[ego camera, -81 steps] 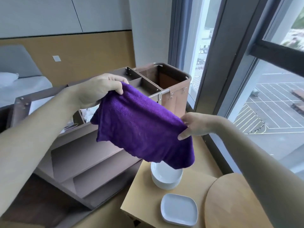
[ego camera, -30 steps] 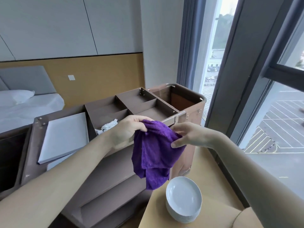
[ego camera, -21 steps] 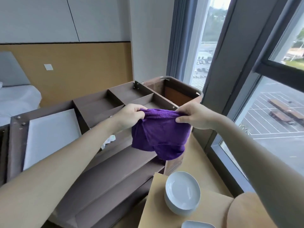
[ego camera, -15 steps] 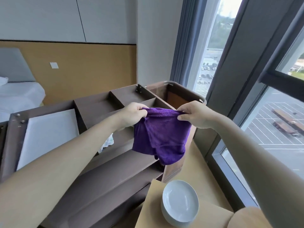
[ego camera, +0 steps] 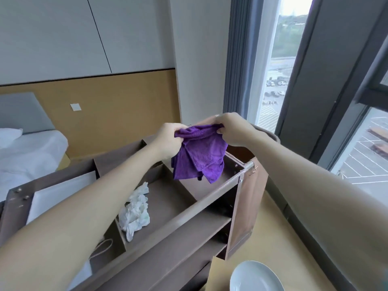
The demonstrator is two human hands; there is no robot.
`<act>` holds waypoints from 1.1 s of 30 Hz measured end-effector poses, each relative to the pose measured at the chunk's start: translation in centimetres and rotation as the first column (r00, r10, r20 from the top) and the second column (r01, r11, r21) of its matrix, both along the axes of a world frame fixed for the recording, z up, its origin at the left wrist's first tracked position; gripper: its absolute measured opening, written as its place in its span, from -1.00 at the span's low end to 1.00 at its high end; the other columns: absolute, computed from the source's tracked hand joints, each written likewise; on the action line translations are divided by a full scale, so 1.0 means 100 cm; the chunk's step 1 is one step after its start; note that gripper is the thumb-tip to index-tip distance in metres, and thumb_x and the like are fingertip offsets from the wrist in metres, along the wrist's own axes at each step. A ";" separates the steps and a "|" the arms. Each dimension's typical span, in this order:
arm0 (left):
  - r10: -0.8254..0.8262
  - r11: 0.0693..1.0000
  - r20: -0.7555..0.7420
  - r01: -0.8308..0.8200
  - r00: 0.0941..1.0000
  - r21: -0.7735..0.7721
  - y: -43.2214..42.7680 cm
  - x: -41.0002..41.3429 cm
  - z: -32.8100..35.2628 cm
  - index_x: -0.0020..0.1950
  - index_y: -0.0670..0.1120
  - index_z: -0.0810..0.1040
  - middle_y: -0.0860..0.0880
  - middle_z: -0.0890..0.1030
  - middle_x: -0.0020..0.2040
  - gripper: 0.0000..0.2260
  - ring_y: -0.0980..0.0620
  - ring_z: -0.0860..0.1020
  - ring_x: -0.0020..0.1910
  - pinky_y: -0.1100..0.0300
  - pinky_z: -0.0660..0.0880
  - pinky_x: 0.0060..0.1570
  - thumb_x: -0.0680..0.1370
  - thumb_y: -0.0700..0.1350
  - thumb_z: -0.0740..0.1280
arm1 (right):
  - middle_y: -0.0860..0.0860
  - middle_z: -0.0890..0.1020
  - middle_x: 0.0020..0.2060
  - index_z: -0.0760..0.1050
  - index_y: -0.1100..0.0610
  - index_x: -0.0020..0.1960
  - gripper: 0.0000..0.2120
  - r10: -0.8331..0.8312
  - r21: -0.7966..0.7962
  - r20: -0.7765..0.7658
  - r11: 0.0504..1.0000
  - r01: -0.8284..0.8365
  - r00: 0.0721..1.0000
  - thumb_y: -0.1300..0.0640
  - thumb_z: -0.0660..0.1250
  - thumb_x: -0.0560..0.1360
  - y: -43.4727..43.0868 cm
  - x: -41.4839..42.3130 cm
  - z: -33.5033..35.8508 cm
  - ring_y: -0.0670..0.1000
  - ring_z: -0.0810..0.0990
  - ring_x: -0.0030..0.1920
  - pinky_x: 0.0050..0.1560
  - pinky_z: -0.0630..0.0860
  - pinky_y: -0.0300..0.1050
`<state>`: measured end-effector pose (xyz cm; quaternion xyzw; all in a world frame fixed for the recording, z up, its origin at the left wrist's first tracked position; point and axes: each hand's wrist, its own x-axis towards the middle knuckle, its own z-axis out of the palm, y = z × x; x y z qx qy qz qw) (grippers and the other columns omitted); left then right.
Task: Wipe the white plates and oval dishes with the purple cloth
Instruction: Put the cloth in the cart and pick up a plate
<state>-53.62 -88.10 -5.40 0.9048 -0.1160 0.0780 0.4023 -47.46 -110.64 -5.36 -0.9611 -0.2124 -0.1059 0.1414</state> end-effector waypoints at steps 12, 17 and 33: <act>-0.385 0.747 -0.329 0.500 0.863 0.438 0.025 0.059 -0.120 0.46 0.06 0.48 0.05 0.51 0.39 -0.60 -0.05 0.53 0.31 0.13 0.42 0.31 0.61 -0.02 0.35 | 0.00 0.63 0.06 0.63 0.00 0.04 -0.75 -0.182 -0.338 -0.292 0.938 0.077 0.939 0.26 0.33 0.46 0.009 0.022 -0.102 0.10 0.58 0.15 0.21 0.52 0.01; -0.390 0.634 -0.519 0.631 0.761 0.448 0.012 0.058 -0.146 0.39 0.07 0.55 0.05 0.53 0.39 -0.60 -0.04 0.50 0.35 -0.02 0.41 0.36 0.66 0.21 0.18 | -0.04 0.67 -0.07 0.67 0.04 -0.01 -0.81 -0.286 -0.437 -0.355 0.892 0.113 0.890 0.11 0.27 0.58 0.015 0.000 -0.142 0.06 0.62 0.05 0.25 0.43 -0.06; -0.664 0.645 -0.143 0.659 0.734 0.387 -0.111 -0.040 -0.134 0.53 -0.05 0.37 -0.02 0.33 0.53 -0.52 0.02 0.24 0.53 0.14 0.14 0.51 0.62 -0.02 0.32 | -0.06 0.47 0.42 0.47 0.06 0.44 -0.53 -0.650 0.394 -0.253 0.607 0.690 0.716 0.25 0.35 0.54 -0.084 -0.235 -0.220 0.01 0.39 0.47 0.48 0.36 0.05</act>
